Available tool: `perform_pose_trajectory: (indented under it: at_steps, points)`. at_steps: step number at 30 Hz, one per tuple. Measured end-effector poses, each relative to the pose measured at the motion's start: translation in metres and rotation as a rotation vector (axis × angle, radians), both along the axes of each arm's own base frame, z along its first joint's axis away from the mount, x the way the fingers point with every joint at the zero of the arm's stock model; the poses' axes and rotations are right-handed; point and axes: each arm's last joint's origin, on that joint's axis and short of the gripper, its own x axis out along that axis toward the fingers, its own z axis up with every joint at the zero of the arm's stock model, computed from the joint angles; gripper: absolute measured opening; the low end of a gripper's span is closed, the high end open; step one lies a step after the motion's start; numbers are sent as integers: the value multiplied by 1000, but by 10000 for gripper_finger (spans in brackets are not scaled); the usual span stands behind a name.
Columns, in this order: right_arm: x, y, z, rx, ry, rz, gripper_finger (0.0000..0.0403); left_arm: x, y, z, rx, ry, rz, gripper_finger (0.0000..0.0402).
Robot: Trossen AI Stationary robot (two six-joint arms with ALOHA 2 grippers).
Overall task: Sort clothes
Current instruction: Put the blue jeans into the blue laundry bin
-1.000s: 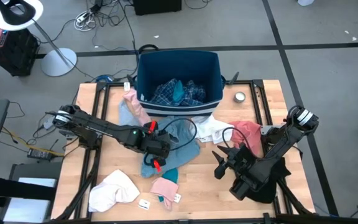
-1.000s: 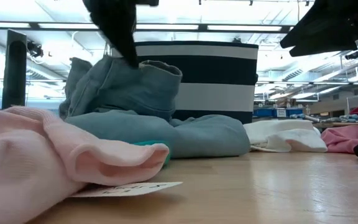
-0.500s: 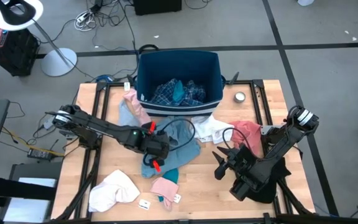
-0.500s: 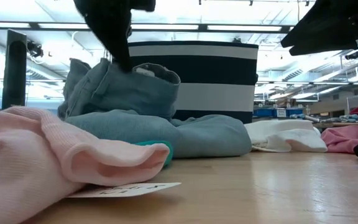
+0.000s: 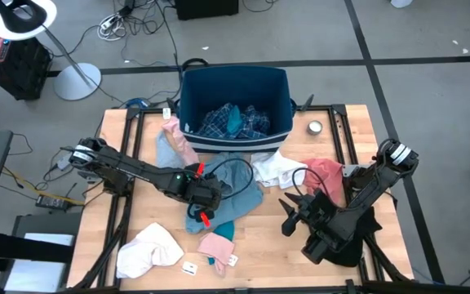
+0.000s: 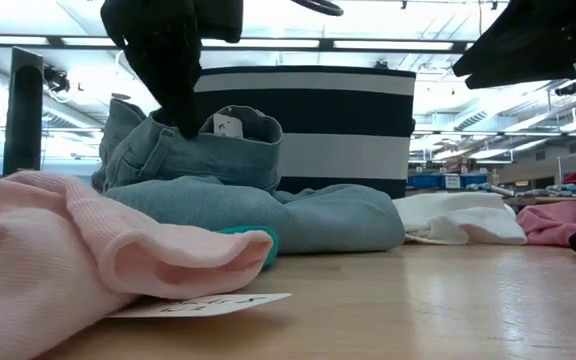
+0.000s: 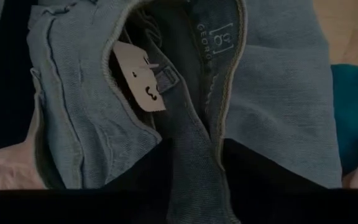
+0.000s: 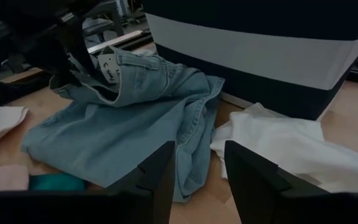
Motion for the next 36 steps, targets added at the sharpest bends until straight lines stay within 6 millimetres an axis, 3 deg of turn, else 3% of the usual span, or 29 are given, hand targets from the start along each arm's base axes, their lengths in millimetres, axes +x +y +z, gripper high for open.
perform_pose_trajectory:
  at_steps: [12,21,36]
  points:
    - [0,0,0,3,-5,0,136,13,-6,5,-86,-119,-57,149]
    - [0,0,0,2,-5,0,134,9,-6,21,-72,-58,-84,149]
    - [0,0,0,2,-5,0,129,12,-7,22,-46,-80,-155,149]
